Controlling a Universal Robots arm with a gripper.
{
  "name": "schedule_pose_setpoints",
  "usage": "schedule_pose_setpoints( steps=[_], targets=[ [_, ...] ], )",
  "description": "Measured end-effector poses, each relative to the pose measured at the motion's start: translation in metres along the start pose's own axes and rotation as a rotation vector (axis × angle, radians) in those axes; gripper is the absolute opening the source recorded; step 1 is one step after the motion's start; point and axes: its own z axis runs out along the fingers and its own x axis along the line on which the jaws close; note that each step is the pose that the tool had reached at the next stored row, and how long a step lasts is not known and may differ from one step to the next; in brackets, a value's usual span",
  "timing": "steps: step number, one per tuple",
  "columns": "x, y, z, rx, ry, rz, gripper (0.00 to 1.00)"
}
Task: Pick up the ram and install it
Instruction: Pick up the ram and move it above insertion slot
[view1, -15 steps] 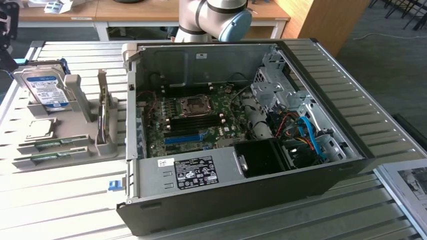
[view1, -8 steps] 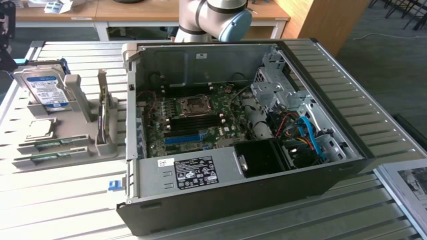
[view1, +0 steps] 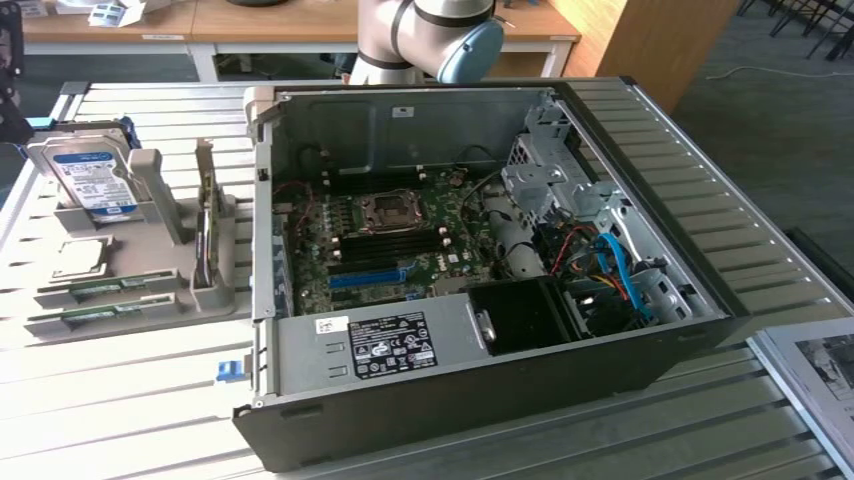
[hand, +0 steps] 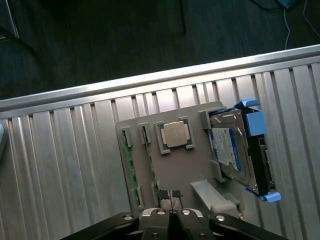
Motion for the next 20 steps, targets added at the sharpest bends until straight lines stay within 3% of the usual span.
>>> schedule_pose_setpoints(
  steps=[20],
  targets=[
    [0.0,0.0,0.0006,-0.0081,0.0152,-0.338,0.1]
  ],
)
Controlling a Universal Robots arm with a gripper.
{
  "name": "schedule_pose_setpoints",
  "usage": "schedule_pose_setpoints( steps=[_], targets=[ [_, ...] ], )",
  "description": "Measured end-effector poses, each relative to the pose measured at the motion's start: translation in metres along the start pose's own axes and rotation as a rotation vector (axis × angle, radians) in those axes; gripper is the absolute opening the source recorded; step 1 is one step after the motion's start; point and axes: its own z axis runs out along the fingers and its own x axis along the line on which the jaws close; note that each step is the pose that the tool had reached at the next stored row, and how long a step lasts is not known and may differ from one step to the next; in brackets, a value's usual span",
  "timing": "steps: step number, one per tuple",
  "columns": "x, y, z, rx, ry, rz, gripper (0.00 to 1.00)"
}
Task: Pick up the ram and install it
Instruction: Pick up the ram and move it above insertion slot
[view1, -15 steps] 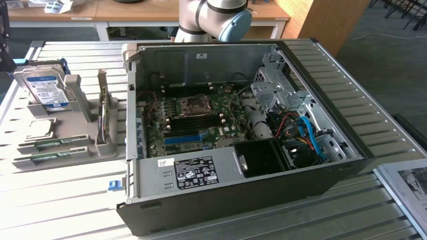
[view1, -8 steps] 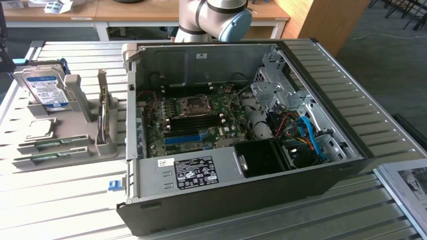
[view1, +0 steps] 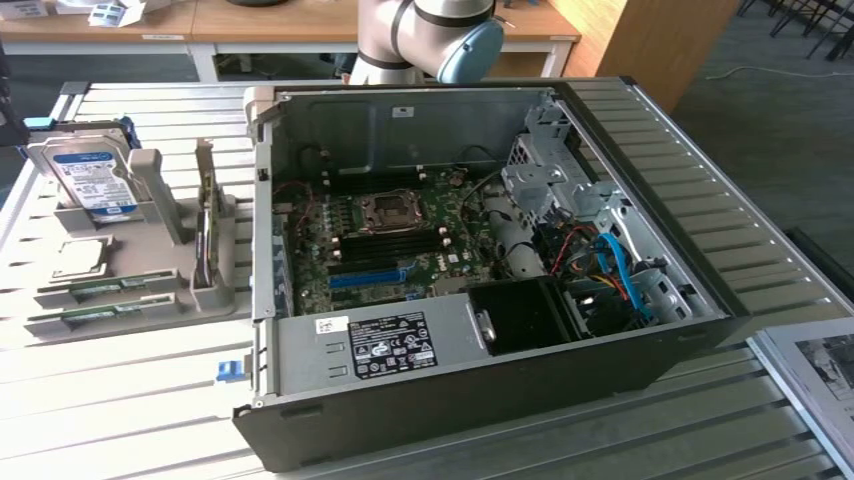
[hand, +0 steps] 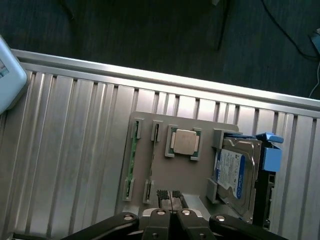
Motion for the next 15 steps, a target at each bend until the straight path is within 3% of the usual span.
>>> schedule_pose_setpoints(
  steps=[9,15],
  targets=[
    [0.0,-0.0002,0.0012,-0.0002,0.0005,-0.002,0.1],
    [0.0002,-0.0005,0.0097,-0.0005,0.0033,-0.003,0.1]
  ],
)
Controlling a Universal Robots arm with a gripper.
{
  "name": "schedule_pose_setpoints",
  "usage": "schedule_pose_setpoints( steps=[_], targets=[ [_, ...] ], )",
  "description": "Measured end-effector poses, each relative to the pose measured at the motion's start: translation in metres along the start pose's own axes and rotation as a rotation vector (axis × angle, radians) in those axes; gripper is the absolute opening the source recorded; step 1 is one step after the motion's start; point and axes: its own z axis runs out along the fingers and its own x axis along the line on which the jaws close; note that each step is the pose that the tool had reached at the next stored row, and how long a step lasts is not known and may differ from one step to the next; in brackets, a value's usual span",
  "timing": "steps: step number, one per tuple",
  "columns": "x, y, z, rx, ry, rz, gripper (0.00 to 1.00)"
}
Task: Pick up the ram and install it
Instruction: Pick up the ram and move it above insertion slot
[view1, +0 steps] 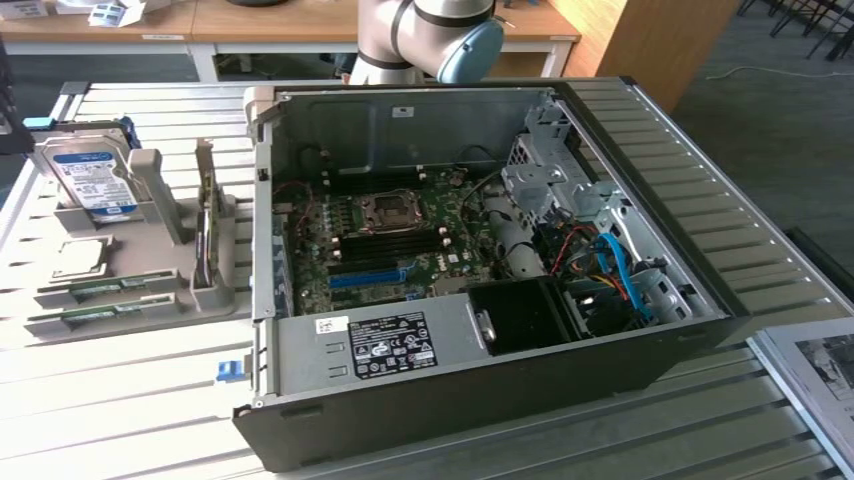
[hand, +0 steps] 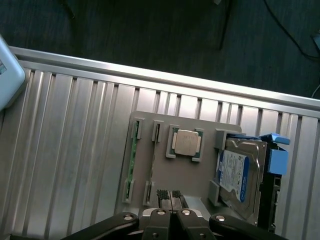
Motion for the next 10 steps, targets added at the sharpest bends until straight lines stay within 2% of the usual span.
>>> schedule_pose_setpoints(
  steps=[7,10],
  targets=[
    [0.0,-0.0005,0.0114,-0.0004,0.003,-0.001,0.1],
    [0.0,-0.0005,0.0118,-0.0004,0.0031,-0.001,0.1]
  ],
)
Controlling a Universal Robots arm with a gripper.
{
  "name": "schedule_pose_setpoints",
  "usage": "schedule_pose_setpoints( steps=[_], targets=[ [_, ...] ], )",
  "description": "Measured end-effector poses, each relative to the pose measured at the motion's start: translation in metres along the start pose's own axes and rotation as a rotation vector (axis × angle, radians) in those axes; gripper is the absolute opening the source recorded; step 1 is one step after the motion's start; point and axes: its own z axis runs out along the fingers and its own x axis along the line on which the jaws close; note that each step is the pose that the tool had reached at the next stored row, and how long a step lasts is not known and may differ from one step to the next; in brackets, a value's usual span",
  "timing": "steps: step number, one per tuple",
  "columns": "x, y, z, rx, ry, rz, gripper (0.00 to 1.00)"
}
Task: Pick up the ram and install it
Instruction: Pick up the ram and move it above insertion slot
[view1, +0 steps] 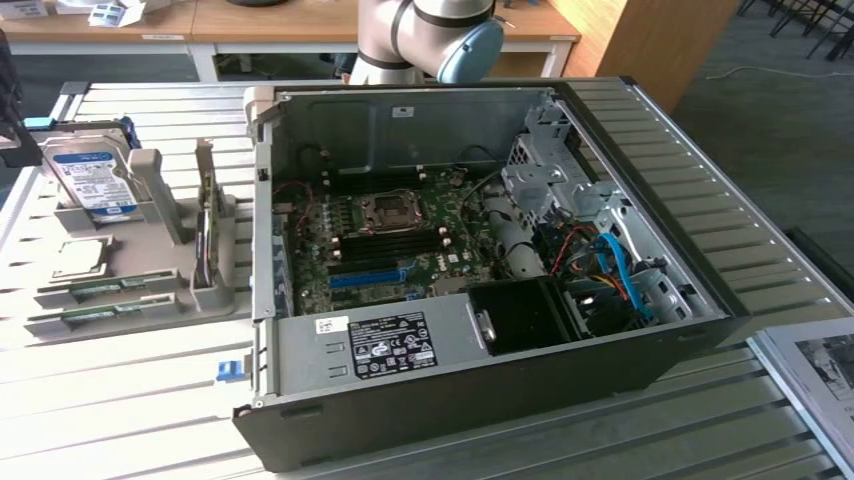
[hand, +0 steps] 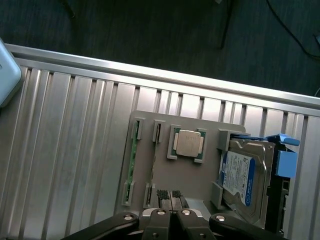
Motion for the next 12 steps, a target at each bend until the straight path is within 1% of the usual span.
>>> schedule_pose_setpoints(
  steps=[4,8,12],
  targets=[
    [0.0,0.0,0.0001,0.0,-0.0001,0.004,0.1],
    [-0.0001,0.0,0.0006,0.0007,-0.0018,0.041,0.1],
    [0.0,0.0,0.0007,0.0008,-0.002,0.042,0.1]
  ],
)
